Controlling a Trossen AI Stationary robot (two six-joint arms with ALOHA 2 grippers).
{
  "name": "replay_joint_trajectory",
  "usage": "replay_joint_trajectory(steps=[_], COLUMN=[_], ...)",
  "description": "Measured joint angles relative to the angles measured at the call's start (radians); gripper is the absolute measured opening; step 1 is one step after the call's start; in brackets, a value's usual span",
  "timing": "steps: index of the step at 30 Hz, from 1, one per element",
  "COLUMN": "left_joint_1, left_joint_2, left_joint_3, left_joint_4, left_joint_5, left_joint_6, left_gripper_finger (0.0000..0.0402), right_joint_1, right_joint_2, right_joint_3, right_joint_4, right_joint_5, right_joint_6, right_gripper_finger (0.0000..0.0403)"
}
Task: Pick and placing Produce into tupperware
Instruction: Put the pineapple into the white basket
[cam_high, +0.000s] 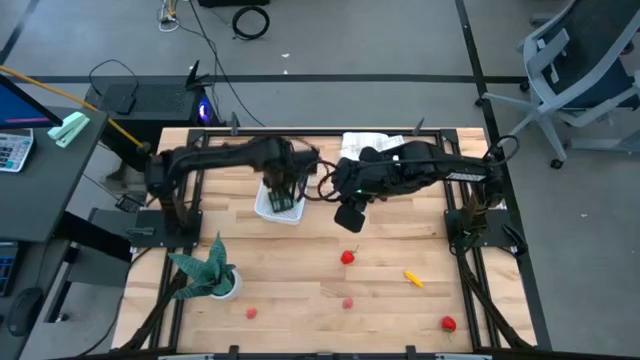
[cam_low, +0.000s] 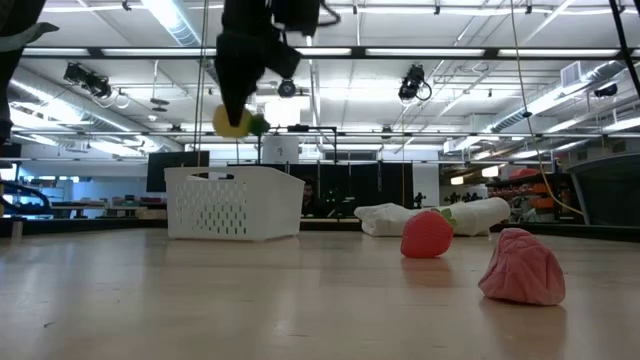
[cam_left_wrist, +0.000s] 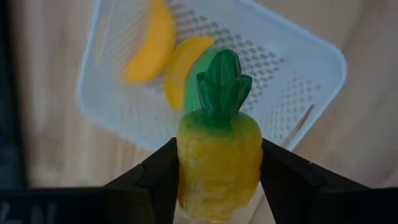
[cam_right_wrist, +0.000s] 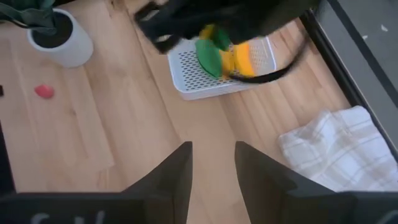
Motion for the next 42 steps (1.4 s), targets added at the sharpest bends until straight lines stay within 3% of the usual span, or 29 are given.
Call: replay_joint_trajectory(steps=[2,8,18,42], left_joint_1=[0.029,0.018,-0.056,-0.070], left_joint_2=[0.000,0.001,0.001,0.001], left_joint_3=[-0.043,-0.167,-0.364,-0.272], left_joint_4=[0.068,0.103,0.232,0.193], left_joint_5=[0.054,0.064,0.064,0.064], left_joint_6=[0.082,0.284,0.426,0.352], left_gripper_finger=[0.0201,0.0194,0.0215,0.0245], right_joint_1=[0.006,0.023,0.027,0.026], right_joint_2=[0.000,0.000,0.000,0.000], right_joint_3=[0.000,0.000,0.000,0.000], right_joint_4=[0.000,0.000,0.000,0.007], right_joint_5=[0.000,0.000,0.015,0.029], right_joint_6=[0.003,0.003,0.002,0.004], right_gripper_finger=[0.0129,0.0129,0.0129,0.0129])
